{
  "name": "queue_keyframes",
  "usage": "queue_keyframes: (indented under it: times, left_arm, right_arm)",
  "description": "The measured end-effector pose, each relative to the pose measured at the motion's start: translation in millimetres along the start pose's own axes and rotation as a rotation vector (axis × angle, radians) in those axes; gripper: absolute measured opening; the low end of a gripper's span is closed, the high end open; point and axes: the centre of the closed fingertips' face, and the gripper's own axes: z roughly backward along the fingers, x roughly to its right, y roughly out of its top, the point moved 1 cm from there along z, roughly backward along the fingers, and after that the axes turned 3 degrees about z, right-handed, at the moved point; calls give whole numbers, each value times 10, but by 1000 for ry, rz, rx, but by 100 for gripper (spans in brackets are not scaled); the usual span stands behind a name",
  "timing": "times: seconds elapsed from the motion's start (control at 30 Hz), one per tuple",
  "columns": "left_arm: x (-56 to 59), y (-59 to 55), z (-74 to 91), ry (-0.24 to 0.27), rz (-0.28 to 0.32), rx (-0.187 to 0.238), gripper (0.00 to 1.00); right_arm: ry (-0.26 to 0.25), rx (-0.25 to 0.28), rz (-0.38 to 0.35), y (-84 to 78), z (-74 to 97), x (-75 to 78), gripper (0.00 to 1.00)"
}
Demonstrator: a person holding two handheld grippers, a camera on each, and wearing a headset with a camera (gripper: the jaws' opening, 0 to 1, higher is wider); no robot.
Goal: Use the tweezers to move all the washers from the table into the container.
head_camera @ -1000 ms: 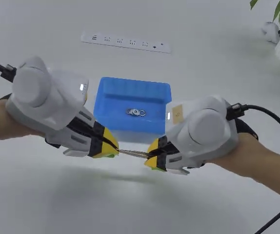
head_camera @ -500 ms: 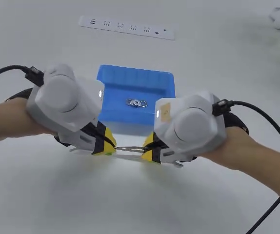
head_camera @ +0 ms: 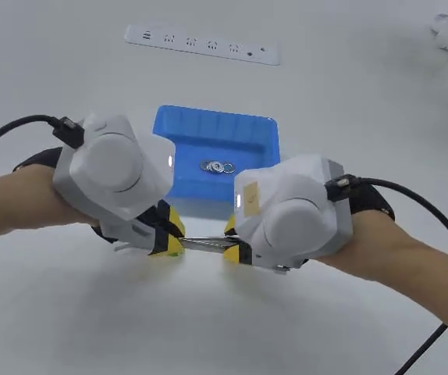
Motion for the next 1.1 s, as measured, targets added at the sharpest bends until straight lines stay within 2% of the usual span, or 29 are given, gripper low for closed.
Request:
queue_keyframes:
  times: [0.1, 0.2, 0.23, 0.3, 0.37, 0.4, 0.47, 0.5, 0.57, 0.6, 0.67, 0.7, 0.73, 0.8, 0.83, 0.87, 0.9, 0.93, 1.0, 1.03, 1.1]
  left_arm:
    - [-27, -16, 33, 22, 2, -11, 14]
    - [-27, 11, 148, 53, 24, 7, 15]
    - [-29, 16, 186, 63, 31, 14, 15]
    - [-49, 26, 287, 101, 57, 36, 17]
    - [-38, 27, 402, 139, 85, 61, 18]
    - [-29, 31, 451, 159, 93, 74, 19]
    - [60, 18, 572, 169, 123, 95, 22]
    - [118, 48, 653, 181, 165, 136, 23]
    - [222, 67, 791, 198, 216, 186, 25]
    - [234, 70, 824, 212, 220, 197, 25]
    - [339, 54, 938, 241, 254, 228, 28]
    - [404, 23, 992, 258, 285, 238, 30]
    - [433, 13, 1026, 278, 315, 254, 31]
    - [522, -2, 1098, 306, 427, 305, 33]
    - [536, 8, 1140, 333, 460, 338, 35]
    - [563, 35, 1199, 364, 498, 389, 37]
    - [597, 58, 1234, 374, 521, 421, 38]
    - [646, 95, 1287, 391, 532, 464, 39]
    - [711, 132, 1351, 417, 505, 493, 41]
    - [762, 159, 1401, 432, 460, 503, 43]
    - [868, 155, 1449, 437, 439, 487, 53]
  right_arm:
    - [-5, 1, -40, -34, 15, 21, 20]
    - [-25, 5, -81, -90, 73, 18, 22]
    - [-41, 26, -101, -79, 111, 24, 22]
    - [-71, 100, -197, -25, 231, 36, 22]
    - [-124, 171, -281, -10, 386, 80, 23]
    - [-147, 187, -302, -26, 451, 89, 24]
    - [-196, 213, -323, -89, 611, 64, 26]
    - [-254, 221, -306, -135, 721, 61, 26]
    - [-328, 270, -244, -124, 913, 13, 25]
    - [-331, 278, -256, -123, 945, -14, 25]
    - [-358, 316, -322, -130, 1093, -117, 27]
    - [-368, 353, -363, -114, 1169, -169, 30]
    - [-380, 362, -380, -121, 1212, -201, 33]
    - [-436, 345, -399, -181, 1323, -251, 35]
    - [-453, 343, -386, -190, 1365, -275, 35]
    - [-470, 332, -396, -218, 1416, -312, 35]
    - [-478, 331, -416, -235, 1451, -333, 36]
    - [-483, 357, -448, -227, 1502, -365, 37]
    - [-495, 363, -460, -241, 1560, -396, 42]
    - [-499, 364, -458, -253, 1598, -427, 44]
    - [-501, 387, -488, -260, 1641, -471, 49]
